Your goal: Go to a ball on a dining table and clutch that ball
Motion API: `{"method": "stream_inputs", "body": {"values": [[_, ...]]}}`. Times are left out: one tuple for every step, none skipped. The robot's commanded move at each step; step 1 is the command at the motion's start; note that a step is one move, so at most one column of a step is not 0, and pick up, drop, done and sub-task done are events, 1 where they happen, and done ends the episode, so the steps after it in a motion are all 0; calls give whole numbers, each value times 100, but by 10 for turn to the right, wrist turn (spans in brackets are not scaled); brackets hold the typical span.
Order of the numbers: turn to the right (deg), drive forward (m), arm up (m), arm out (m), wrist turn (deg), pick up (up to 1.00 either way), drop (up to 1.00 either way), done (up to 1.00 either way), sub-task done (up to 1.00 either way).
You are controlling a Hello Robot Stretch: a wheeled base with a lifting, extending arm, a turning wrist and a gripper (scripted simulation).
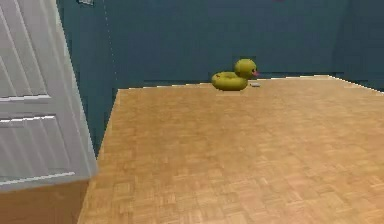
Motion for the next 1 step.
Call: {"method": "stream_inputs", "body": {"values": [[0,20,0,0,0,0,0,0,0]]}}
